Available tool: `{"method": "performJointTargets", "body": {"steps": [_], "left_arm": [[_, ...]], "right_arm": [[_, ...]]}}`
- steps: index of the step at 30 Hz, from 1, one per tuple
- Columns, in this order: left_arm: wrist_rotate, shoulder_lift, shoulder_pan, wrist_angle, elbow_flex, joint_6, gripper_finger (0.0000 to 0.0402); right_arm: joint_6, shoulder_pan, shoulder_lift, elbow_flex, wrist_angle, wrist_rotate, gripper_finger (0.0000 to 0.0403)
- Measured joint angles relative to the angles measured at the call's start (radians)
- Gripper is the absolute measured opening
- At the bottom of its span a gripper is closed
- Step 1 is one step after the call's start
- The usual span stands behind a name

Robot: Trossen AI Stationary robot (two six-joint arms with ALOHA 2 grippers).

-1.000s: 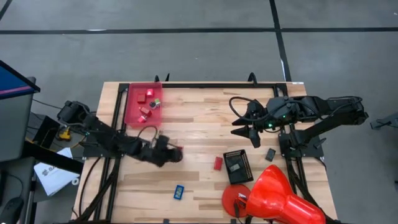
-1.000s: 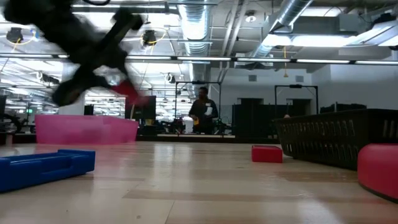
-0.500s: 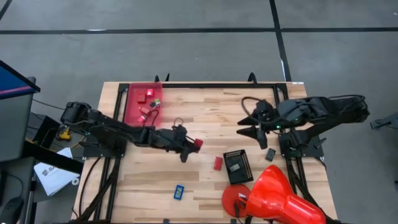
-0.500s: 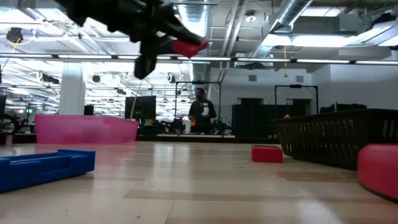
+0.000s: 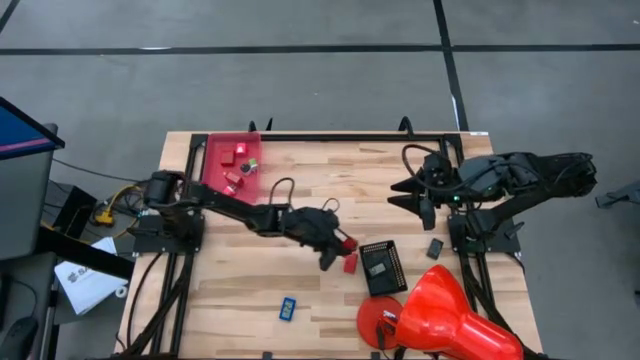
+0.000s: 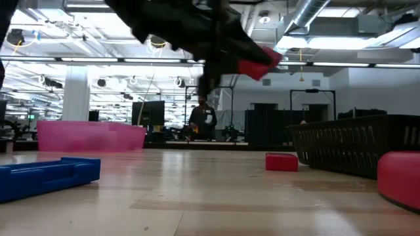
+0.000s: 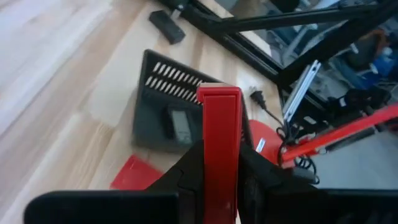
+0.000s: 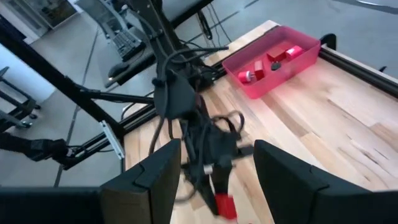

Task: Pick & Place Office items
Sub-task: Put the left red digital timer into the black bin

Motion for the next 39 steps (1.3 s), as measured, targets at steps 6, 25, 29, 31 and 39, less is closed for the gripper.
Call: {"method": "performJointTargets", "body": {"steps": [6, 25, 29, 31, 39], "left_arm": [[0.116, 0.118, 0.032, 0.005, 0.141, 0.027, 0.0049], [0.165, 0.284, 0.042, -0.002, 0.289, 0.049, 0.0049], [0.143, 0.283, 0.045, 0.003, 0.289, 0.054, 0.0049], [0.135, 0.283, 0.048, 0.003, 0.289, 0.055, 0.0049], [0.124, 0.283, 0.052, 0.007, 0.289, 0.083, 0.0060]], "right_arm": [[0.002, -0.005, 0.022, 0.000, -0.002, 0.009, 0.0196], [-0.002, -0.005, 0.023, 0.000, 0.009, 0.057, 0.0196], [-0.010, -0.005, 0.023, 0.000, 0.009, 0.078, 0.0196], [-0.012, -0.005, 0.023, 0.000, 0.009, 0.079, 0.0196], [-0.017, -0.005, 0.023, 0.000, 0.010, 0.079, 0.0196]]}}
